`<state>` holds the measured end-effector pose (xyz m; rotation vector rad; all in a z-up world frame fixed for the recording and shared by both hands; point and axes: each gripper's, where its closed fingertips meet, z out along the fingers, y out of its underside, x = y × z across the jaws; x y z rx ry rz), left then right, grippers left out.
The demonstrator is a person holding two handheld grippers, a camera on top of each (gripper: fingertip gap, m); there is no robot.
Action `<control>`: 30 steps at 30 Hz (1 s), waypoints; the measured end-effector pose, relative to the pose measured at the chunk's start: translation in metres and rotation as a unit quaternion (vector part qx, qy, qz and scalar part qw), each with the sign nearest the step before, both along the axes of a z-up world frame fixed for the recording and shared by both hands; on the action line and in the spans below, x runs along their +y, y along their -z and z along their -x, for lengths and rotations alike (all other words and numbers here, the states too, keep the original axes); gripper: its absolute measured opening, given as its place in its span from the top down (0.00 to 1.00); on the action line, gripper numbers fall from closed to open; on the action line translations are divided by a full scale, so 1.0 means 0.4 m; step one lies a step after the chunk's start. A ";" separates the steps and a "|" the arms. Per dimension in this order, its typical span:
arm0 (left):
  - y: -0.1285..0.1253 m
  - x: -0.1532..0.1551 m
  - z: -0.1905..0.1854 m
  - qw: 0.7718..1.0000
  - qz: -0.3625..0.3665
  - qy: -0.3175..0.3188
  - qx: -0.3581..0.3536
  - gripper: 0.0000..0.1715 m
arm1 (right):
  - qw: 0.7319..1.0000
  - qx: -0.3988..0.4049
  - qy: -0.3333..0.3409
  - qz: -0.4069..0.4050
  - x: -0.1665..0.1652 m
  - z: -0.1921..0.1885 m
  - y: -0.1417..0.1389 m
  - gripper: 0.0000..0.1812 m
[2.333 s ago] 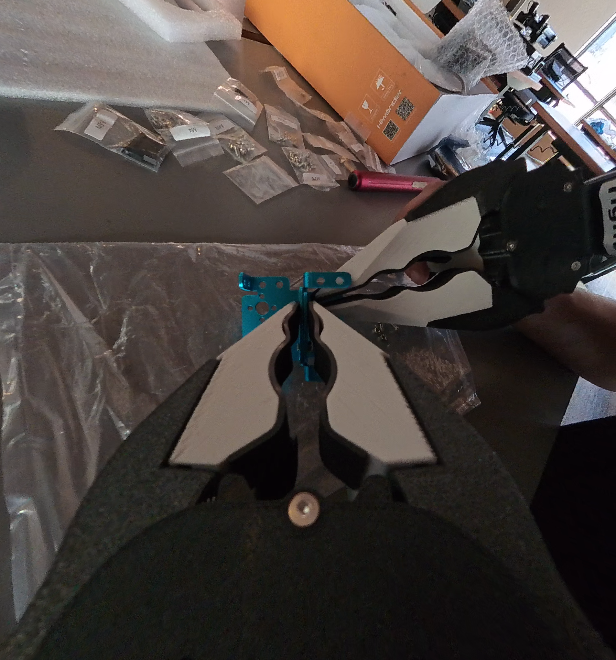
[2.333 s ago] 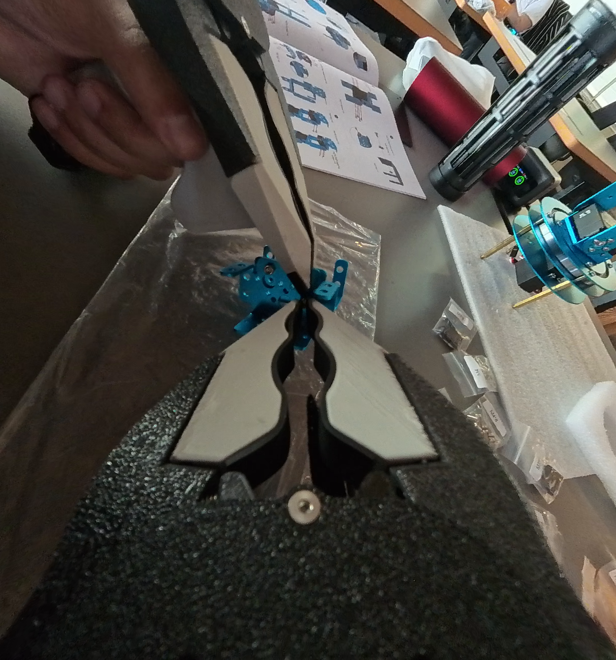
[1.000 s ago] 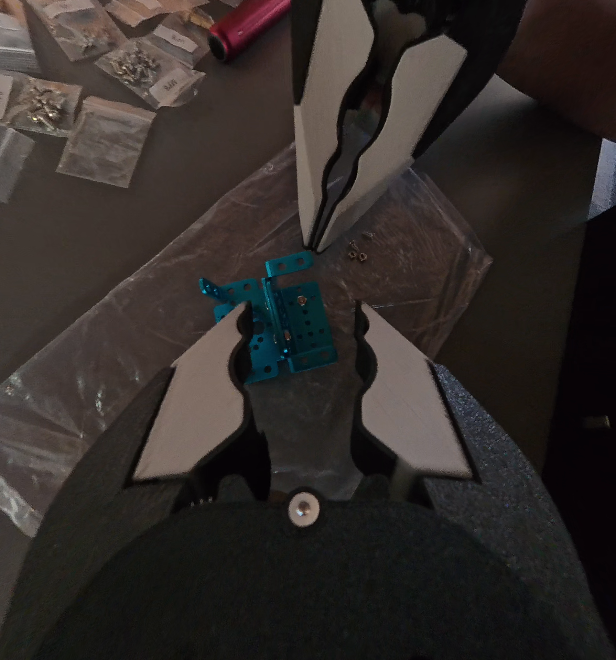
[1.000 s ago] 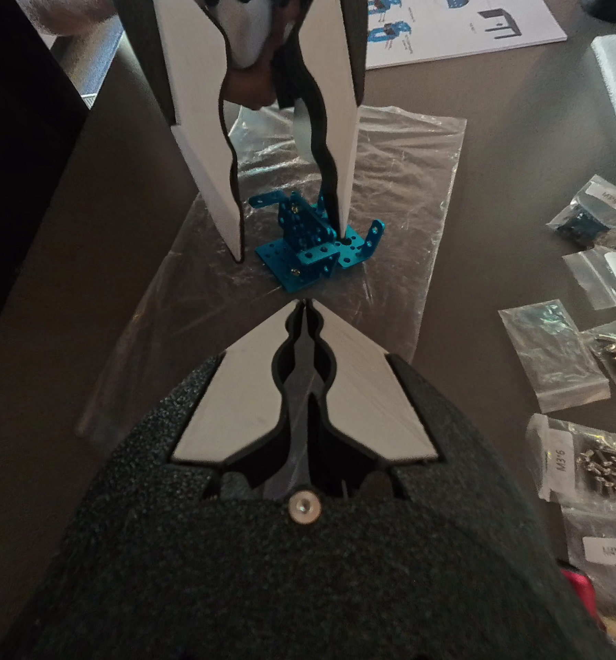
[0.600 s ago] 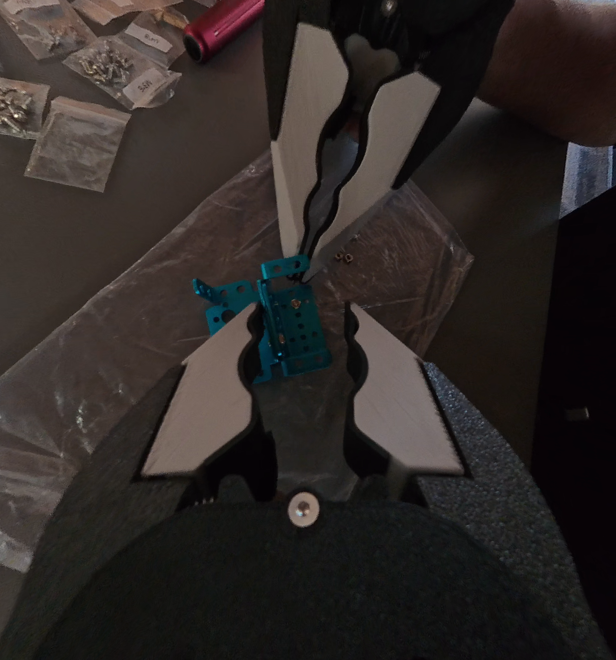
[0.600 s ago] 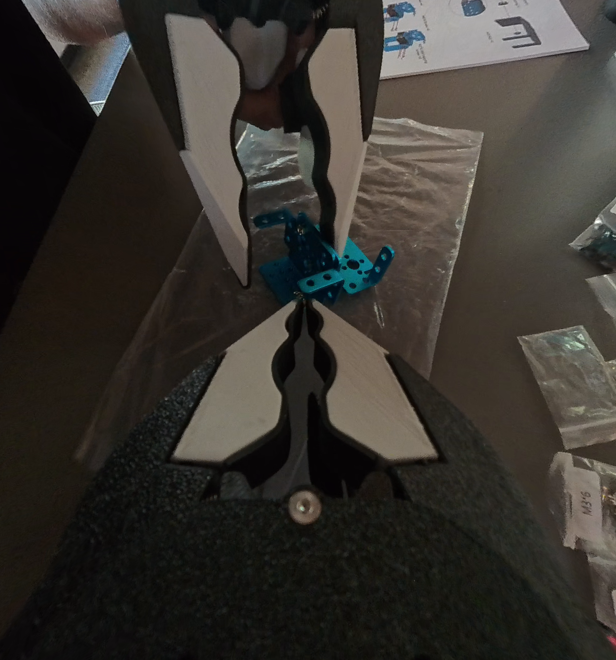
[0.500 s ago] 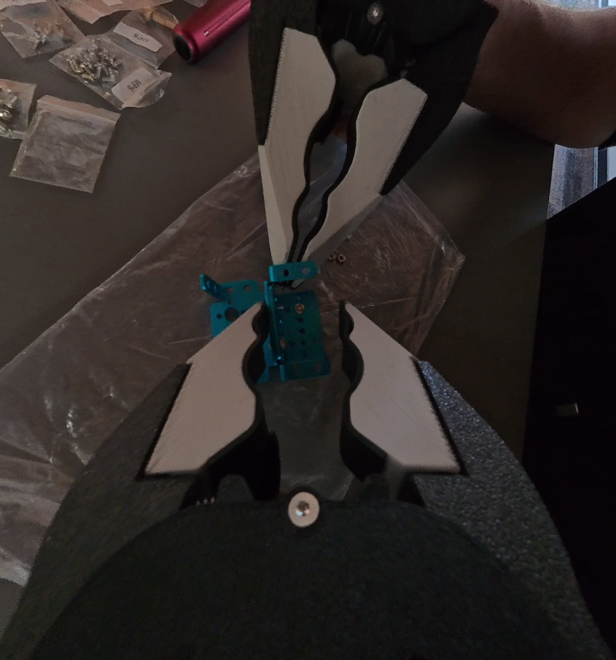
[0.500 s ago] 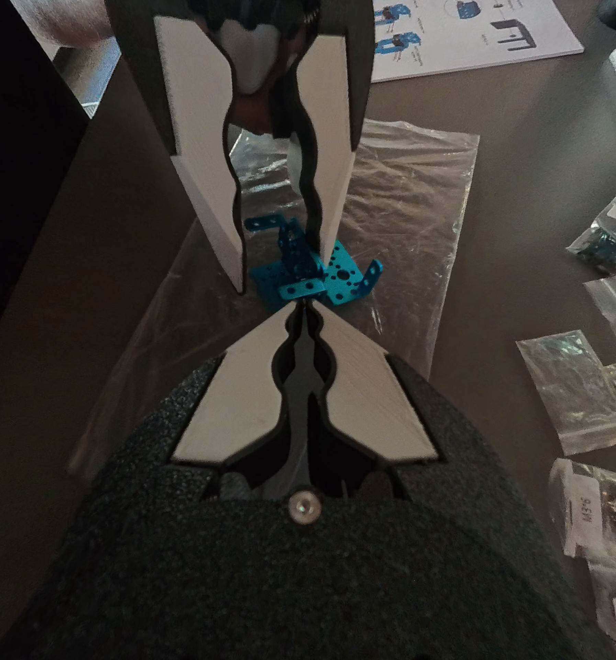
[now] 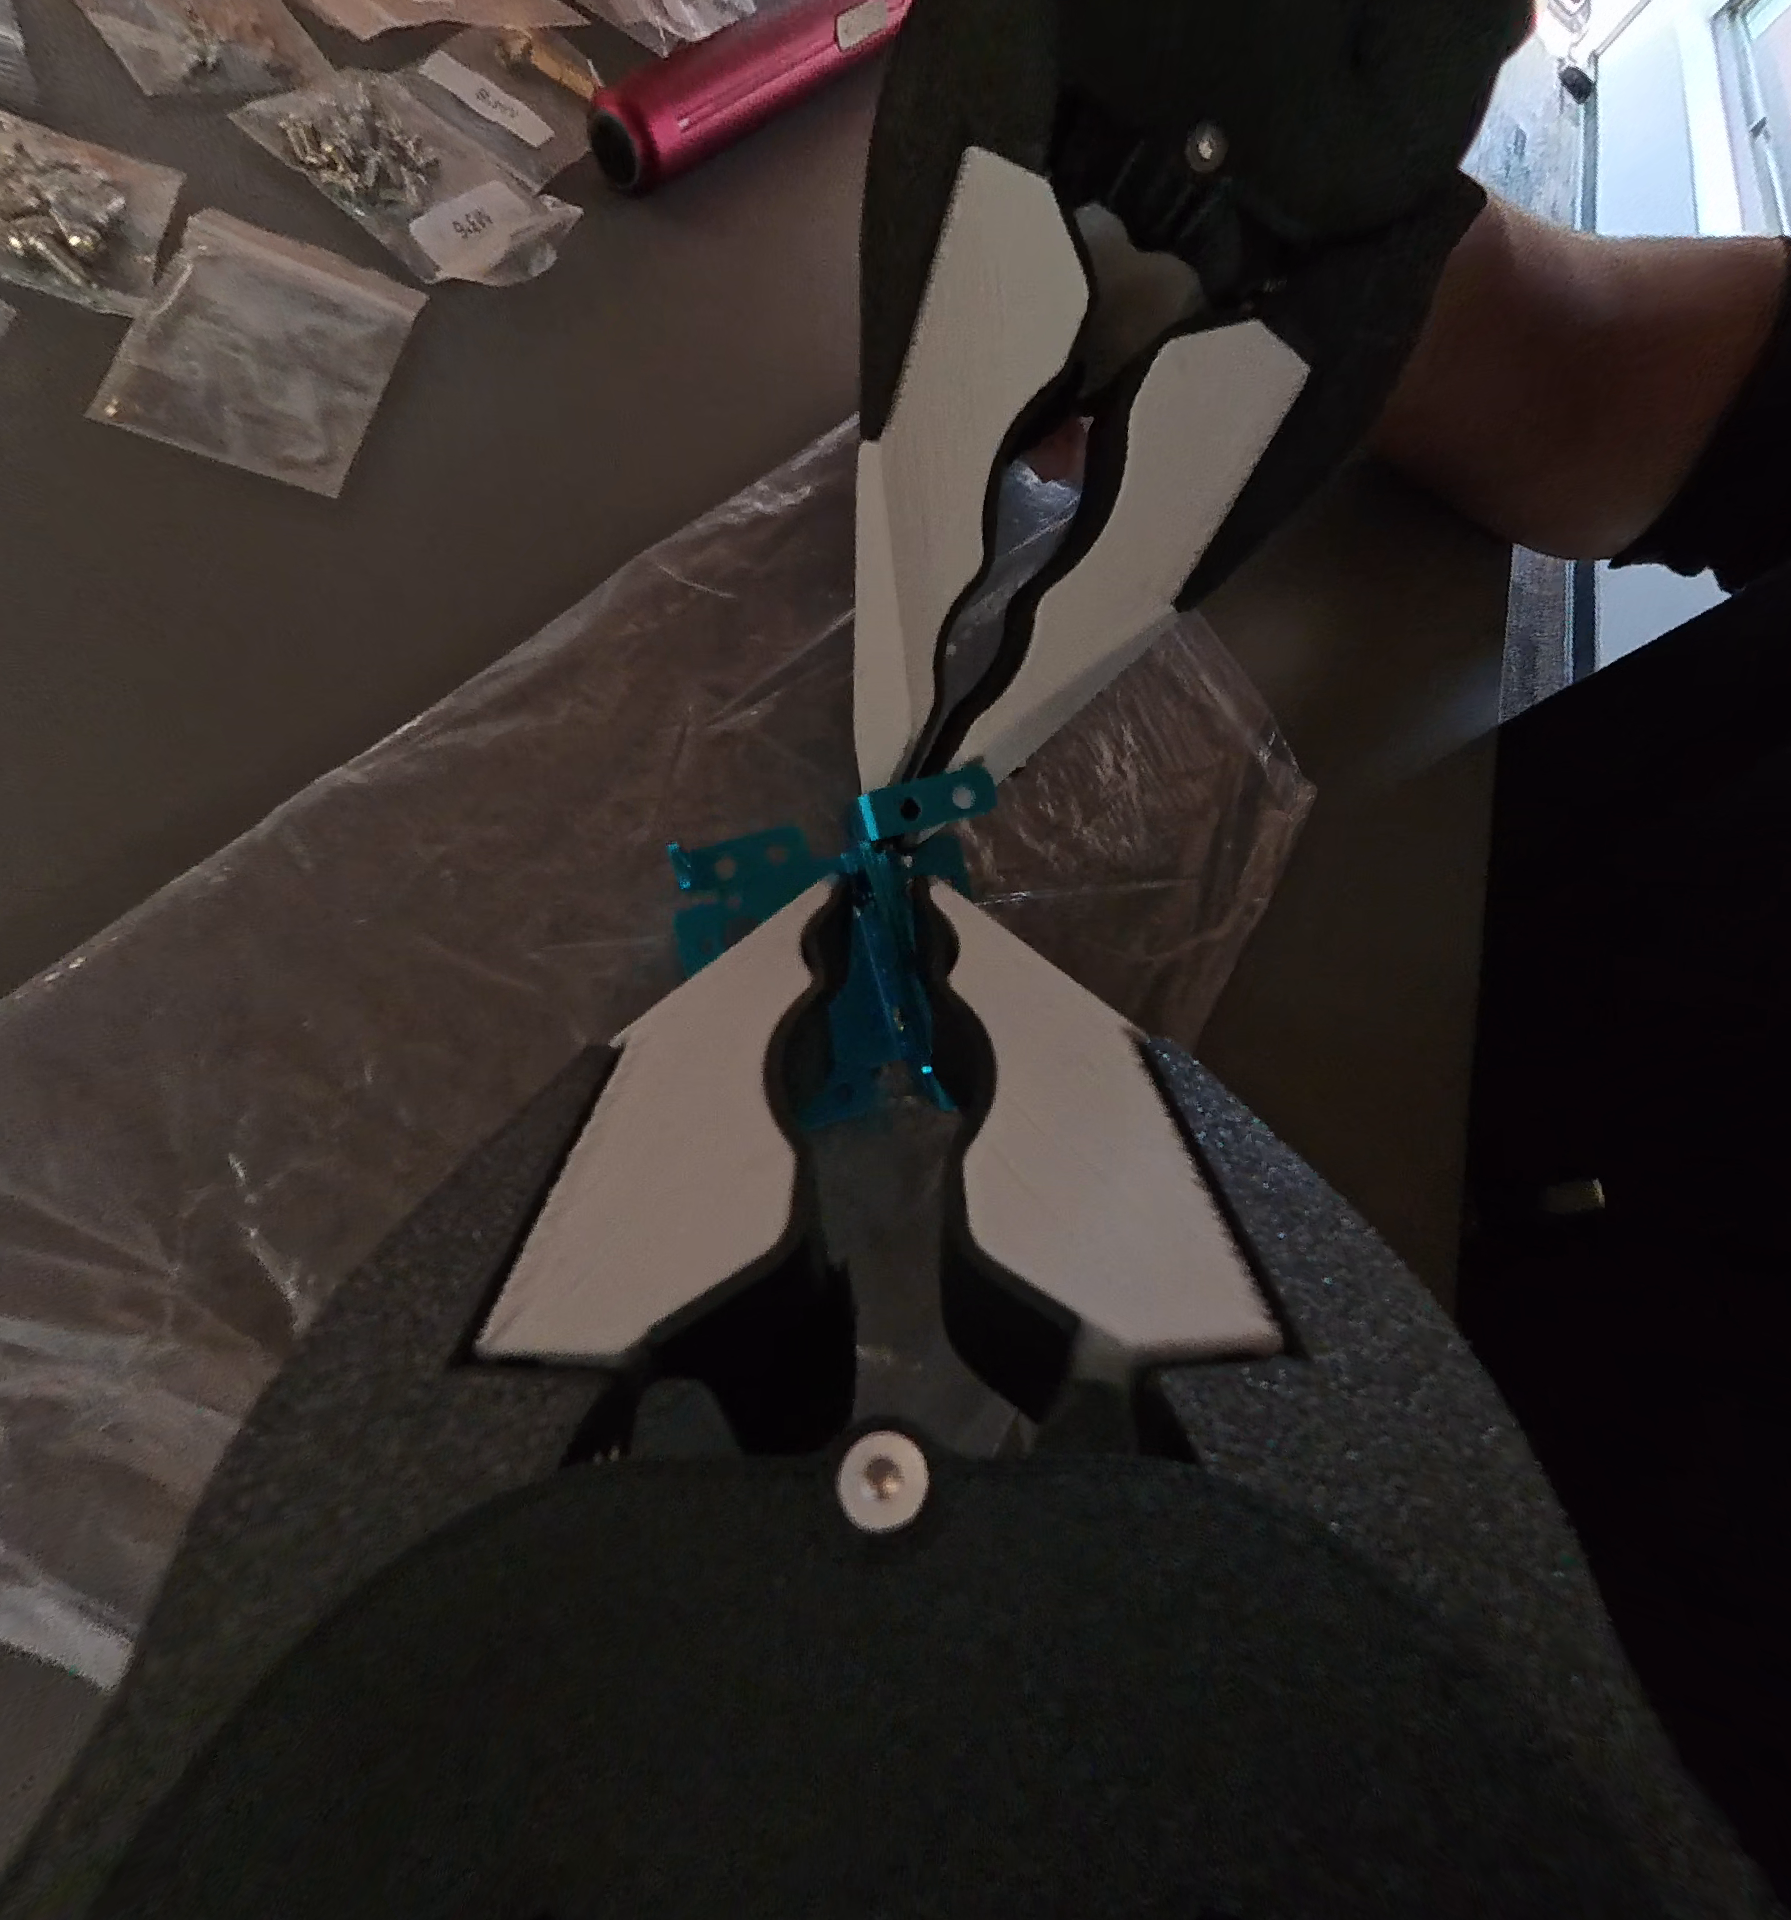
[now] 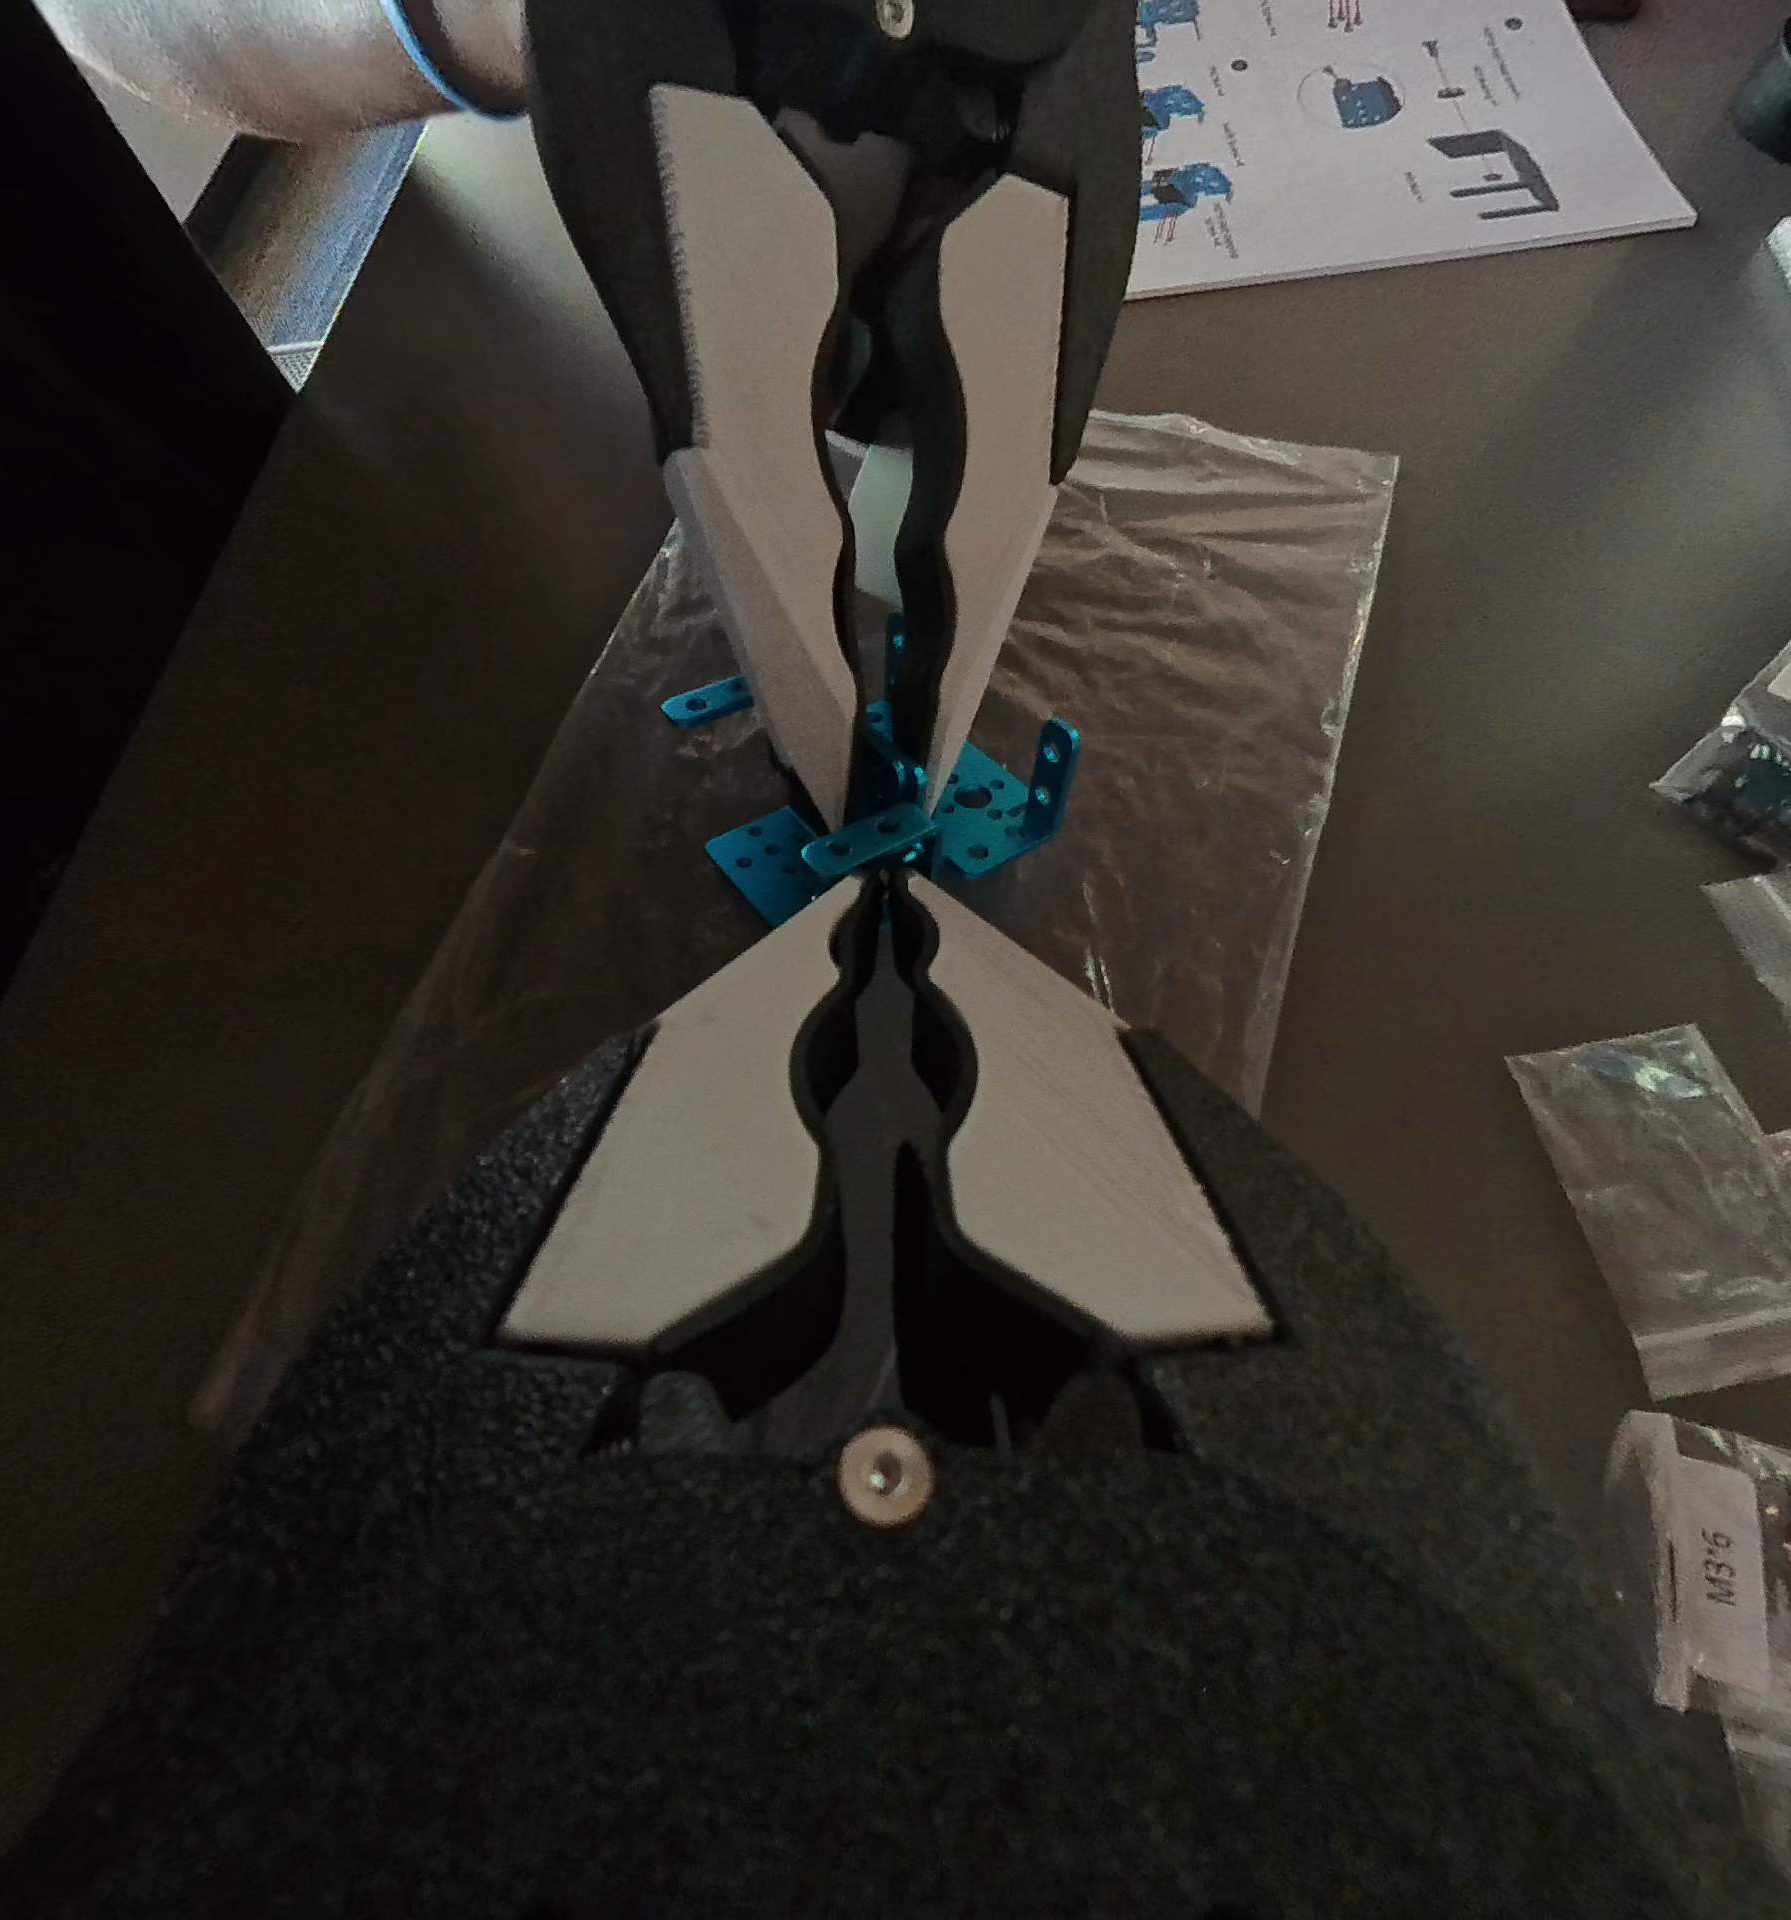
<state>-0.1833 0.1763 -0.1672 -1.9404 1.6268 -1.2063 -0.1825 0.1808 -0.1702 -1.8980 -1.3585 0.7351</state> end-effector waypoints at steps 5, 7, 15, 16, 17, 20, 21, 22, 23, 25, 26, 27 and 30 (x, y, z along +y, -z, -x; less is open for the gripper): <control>0.000 0.003 0.003 1.000 -0.009 -0.005 0.007 0.95 | 1.000 -0.004 -0.003 -0.003 -0.001 0.004 0.002 1.00; -0.003 0.009 0.002 1.000 -0.019 -0.013 0.001 0.96 | 1.000 -0.003 -0.003 -0.005 -0.001 0.005 0.001 1.00; -0.046 0.039 -0.018 0.993 0.055 -0.079 -0.065 0.99 | 0.999 0.039 0.012 -0.006 0.007 -0.003 -0.043 1.00; -0.054 0.044 -0.023 0.991 0.070 -0.091 -0.075 0.98 | 0.999 0.051 0.014 -0.001 0.007 -0.004 -0.051 1.00; -0.062 0.047 -0.027 0.988 0.087 -0.099 -0.086 0.98 | 0.998 0.063 0.017 0.006 0.008 -0.005 -0.060 1.00; -0.084 0.055 -0.037 0.977 0.135 -0.118 -0.115 0.98 | 0.995 0.093 0.028 0.029 0.015 -0.008 -0.080 0.99; -0.089 0.055 -0.039 0.974 0.147 -0.121 -0.121 0.98 | 0.994 0.098 0.035 0.033 0.020 -0.012 -0.083 1.00; -0.090 0.055 -0.040 0.972 0.156 -0.123 -0.125 0.98 | 0.993 0.101 0.039 0.036 0.023 -0.014 -0.085 1.00; -0.091 0.055 -0.042 0.970 0.162 -0.125 -0.128 0.98 | 0.993 0.103 0.041 0.037 0.025 -0.016 -0.088 1.00; -0.090 0.058 -0.043 0.968 0.167 -0.134 -0.132 0.99 | 0.992 0.108 0.046 0.035 0.028 -0.019 -0.095 1.00; -0.090 0.057 -0.044 0.966 0.172 -0.136 -0.134 0.98 | 0.992 0.110 0.046 0.038 0.027 -0.019 -0.097 1.00; -0.089 0.058 -0.045 0.965 0.176 -0.140 -0.136 0.98 | 0.992 0.113 0.046 0.040 0.026 -0.019 -0.099 1.00; -0.086 0.059 -0.046 0.961 0.186 -0.149 -0.139 0.98 | 0.992 0.112 0.049 0.042 0.029 -0.017 -0.097 1.00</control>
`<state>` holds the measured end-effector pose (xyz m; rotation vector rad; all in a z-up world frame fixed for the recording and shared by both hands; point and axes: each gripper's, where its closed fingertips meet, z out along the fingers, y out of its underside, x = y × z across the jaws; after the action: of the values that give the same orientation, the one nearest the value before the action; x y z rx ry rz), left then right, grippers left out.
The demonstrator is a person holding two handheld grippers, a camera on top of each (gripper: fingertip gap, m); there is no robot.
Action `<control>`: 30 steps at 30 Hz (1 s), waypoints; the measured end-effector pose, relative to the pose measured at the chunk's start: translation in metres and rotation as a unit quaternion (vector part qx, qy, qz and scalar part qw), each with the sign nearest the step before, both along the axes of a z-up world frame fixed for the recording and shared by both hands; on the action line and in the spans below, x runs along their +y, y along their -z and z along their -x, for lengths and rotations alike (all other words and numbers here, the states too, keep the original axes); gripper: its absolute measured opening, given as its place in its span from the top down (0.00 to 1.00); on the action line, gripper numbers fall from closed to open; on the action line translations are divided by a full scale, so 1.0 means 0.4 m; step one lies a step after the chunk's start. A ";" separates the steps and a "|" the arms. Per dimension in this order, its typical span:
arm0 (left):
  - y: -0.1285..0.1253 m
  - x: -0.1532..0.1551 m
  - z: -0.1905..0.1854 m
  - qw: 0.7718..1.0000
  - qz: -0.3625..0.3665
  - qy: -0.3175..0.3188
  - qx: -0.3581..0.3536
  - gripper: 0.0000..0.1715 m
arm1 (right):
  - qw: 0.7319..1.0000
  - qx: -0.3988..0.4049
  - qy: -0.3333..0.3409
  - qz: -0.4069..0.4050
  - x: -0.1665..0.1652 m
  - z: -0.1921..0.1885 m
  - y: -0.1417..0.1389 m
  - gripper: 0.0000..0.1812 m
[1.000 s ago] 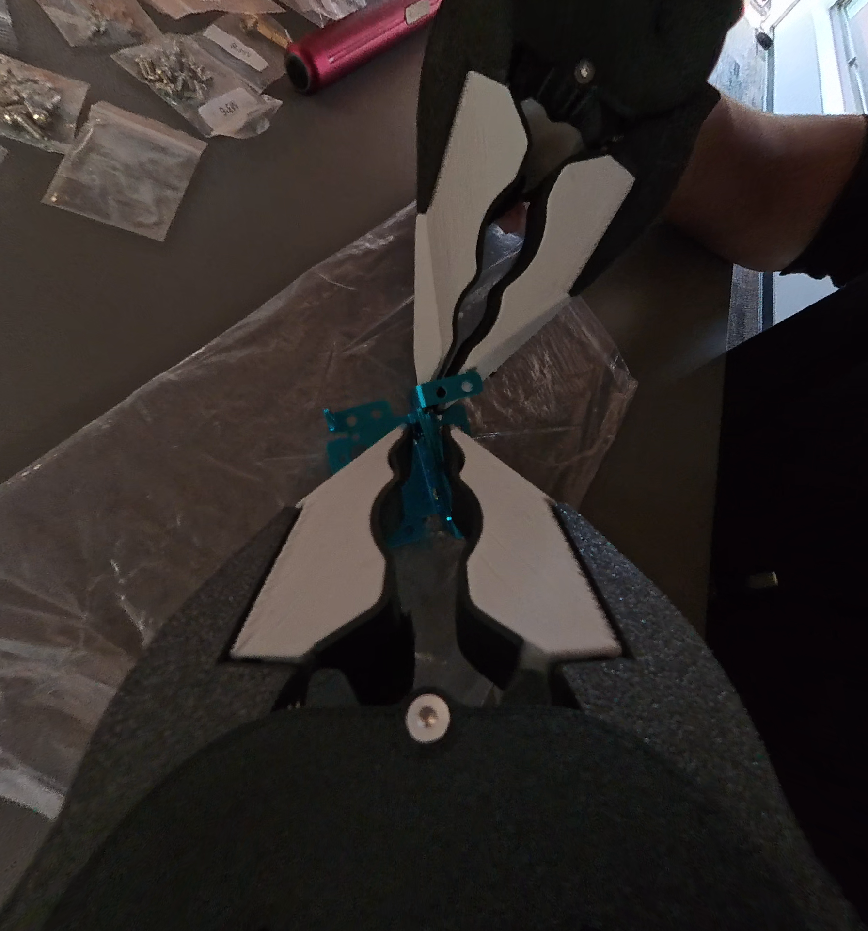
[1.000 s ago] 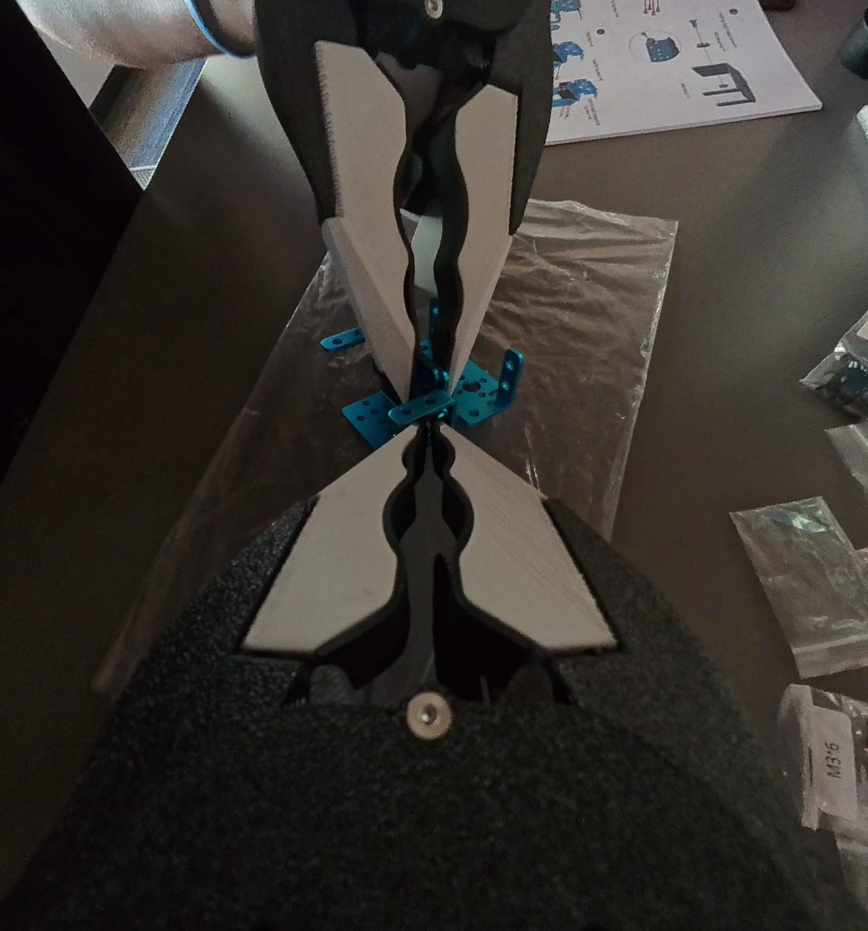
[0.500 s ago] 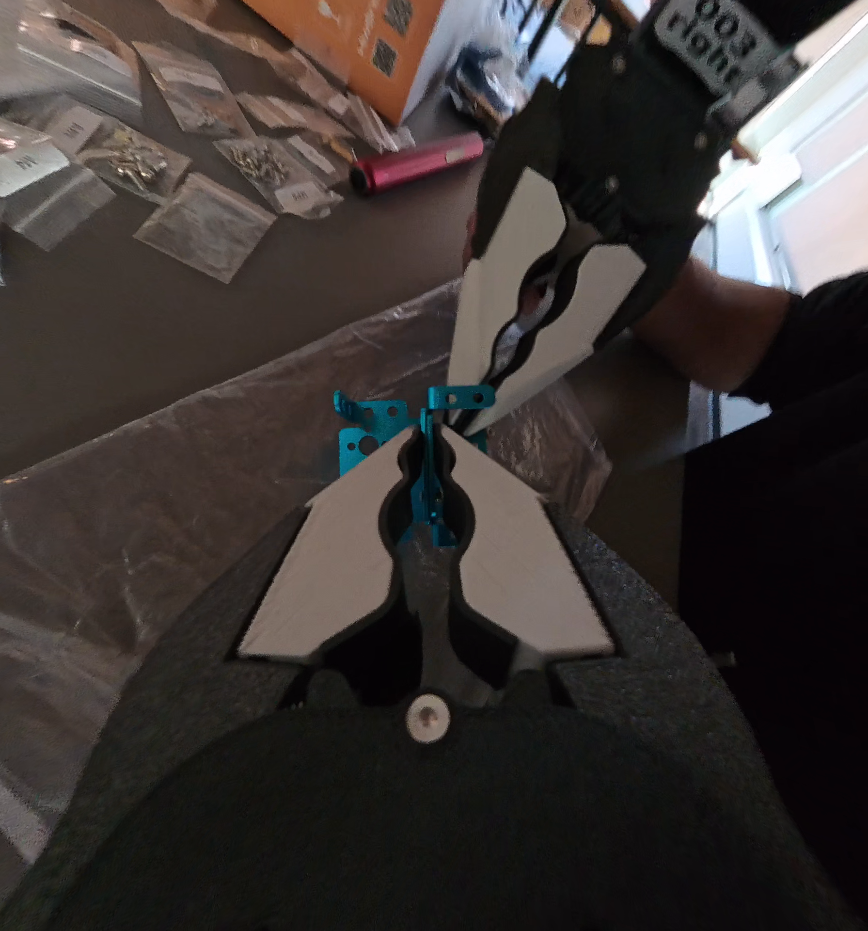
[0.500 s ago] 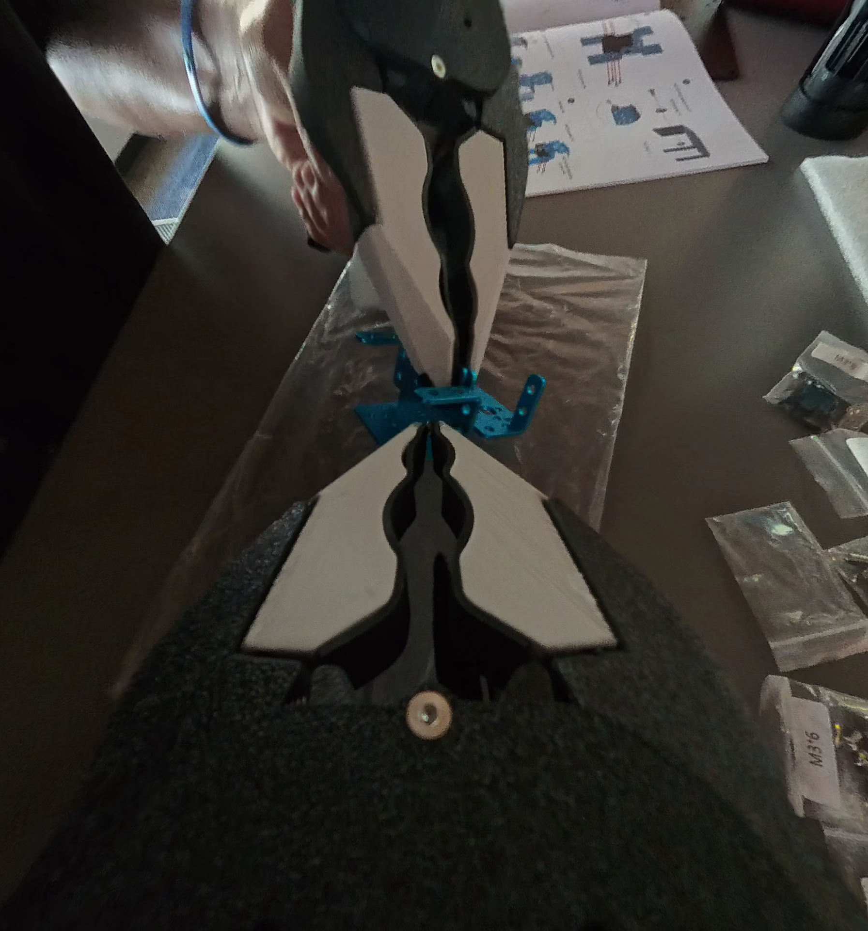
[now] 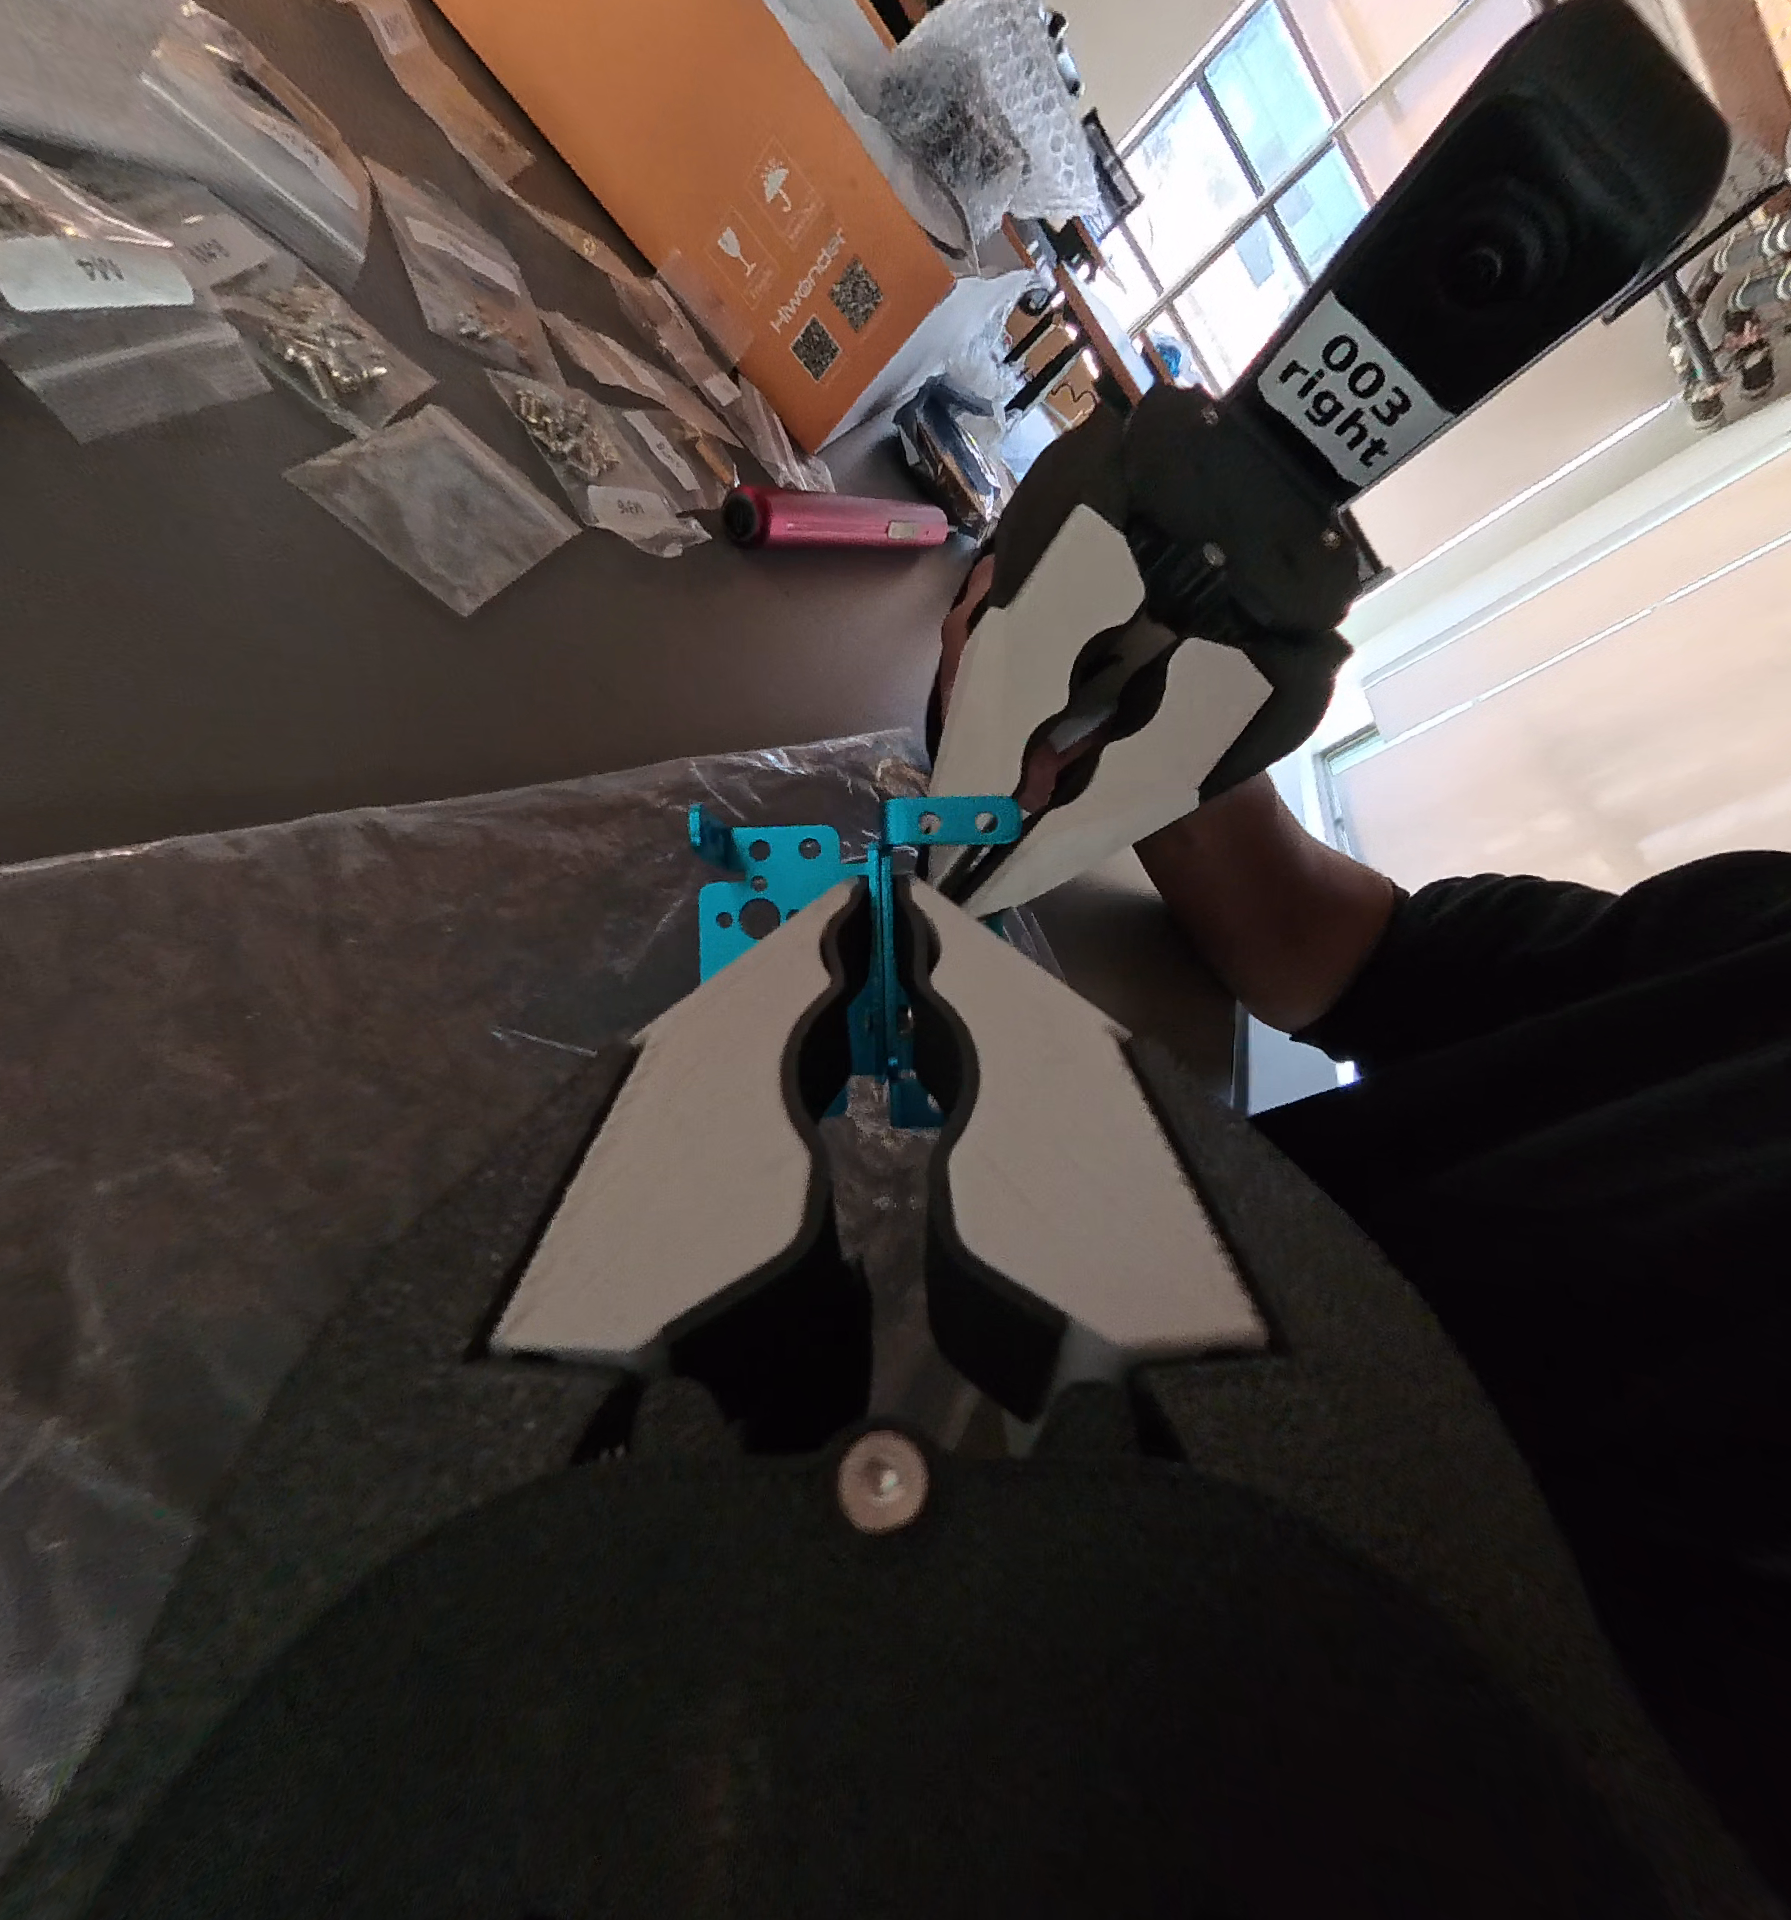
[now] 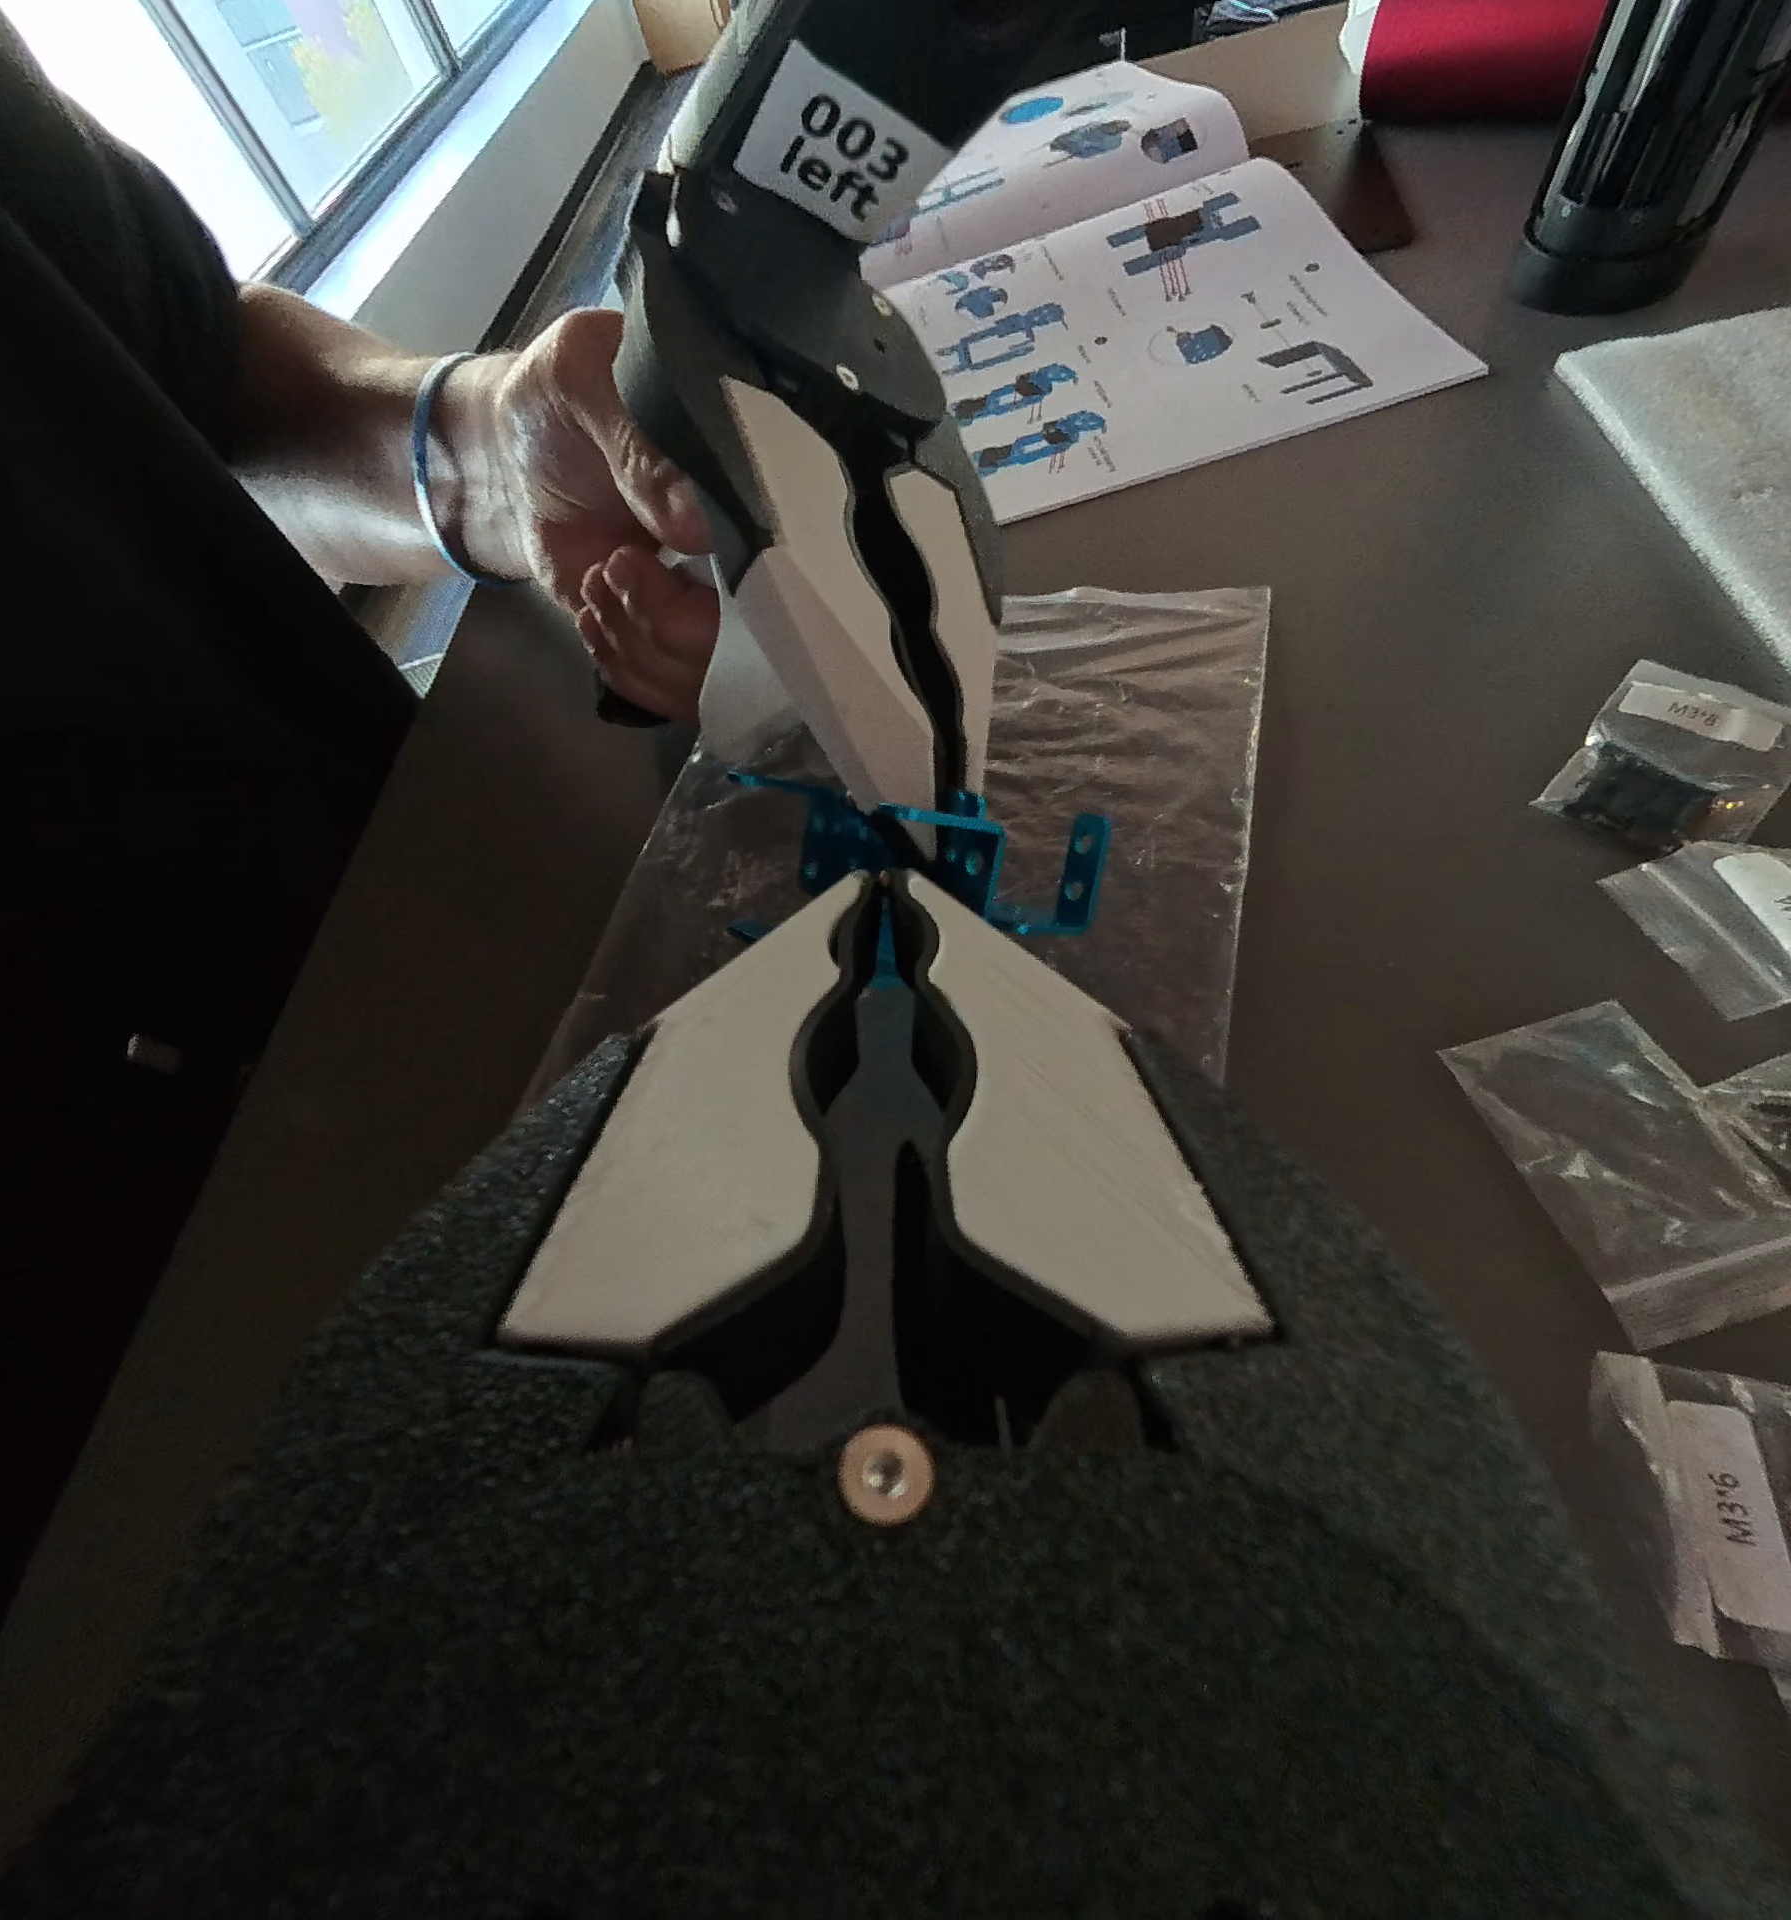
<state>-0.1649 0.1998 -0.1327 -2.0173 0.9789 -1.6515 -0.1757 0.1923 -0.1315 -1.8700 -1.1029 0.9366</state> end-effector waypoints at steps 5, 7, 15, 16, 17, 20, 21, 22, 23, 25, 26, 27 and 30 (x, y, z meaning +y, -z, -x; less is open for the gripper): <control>0.000 0.014 -0.003 0.998 0.042 -0.032 -0.016 0.98 | 1.000 -0.011 0.019 -0.012 0.015 -0.004 0.001 1.00; -0.002 0.022 -0.004 0.997 0.059 -0.048 -0.026 0.98 | 0.999 -0.027 0.036 -0.018 0.026 -0.010 0.004 1.00; -0.013 0.034 -0.007 0.992 0.082 -0.087 -0.049 0.98 | 0.997 -0.034 0.068 0.013 0.042 -0.017 -0.007 1.00; -0.011 0.036 -0.007 0.991 0.082 -0.092 -0.048 0.98 | 0.997 -0.032 0.072 0.018 0.044 -0.017 -0.005 1.00; -0.009 0.038 -0.007 0.991 0.083 -0.098 -0.047 0.98 | 0.996 -0.032 0.078 0.024 0.047 -0.018 -0.003 1.00; -0.006 0.049 -0.006 0.988 0.081 -0.125 -0.043 0.98 | 0.994 -0.032 0.100 0.036 0.058 -0.019 0.001 1.00; -0.005 0.053 -0.006 0.987 0.080 -0.133 -0.043 0.98 | 0.993 -0.031 0.107 0.035 0.062 -0.019 0.001 1.00; -0.005 0.057 -0.006 0.986 0.080 -0.142 -0.043 0.98 | 0.993 -0.033 0.113 0.032 0.066 -0.020 0.002 1.00; -0.005 0.061 -0.007 0.984 0.081 -0.151 -0.045 0.98 | 0.992 -0.035 0.119 0.026 0.070 -0.021 0.001 1.00; -0.005 0.066 -0.008 0.981 0.088 -0.165 -0.048 0.98 | 0.991 -0.041 0.129 0.014 0.077 -0.024 0.001 1.00; -0.004 0.068 -0.009 0.979 0.096 -0.170 -0.050 0.98 | 0.990 -0.046 0.132 0.010 0.079 -0.025 0.002 1.00; -0.003 0.069 -0.009 0.978 0.105 -0.174 -0.053 0.98 | 0.990 -0.050 0.134 0.009 0.080 -0.027 0.003 0.99; -0.003 0.070 -0.009 0.971 0.137 -0.183 -0.065 0.98 | 0.988 -0.061 0.141 0.007 0.084 -0.028 0.001 0.98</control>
<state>-0.1611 0.2278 -0.1316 -2.0703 0.3184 -1.7522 -0.1646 0.2258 -0.1320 -2.0524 -0.8732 0.6782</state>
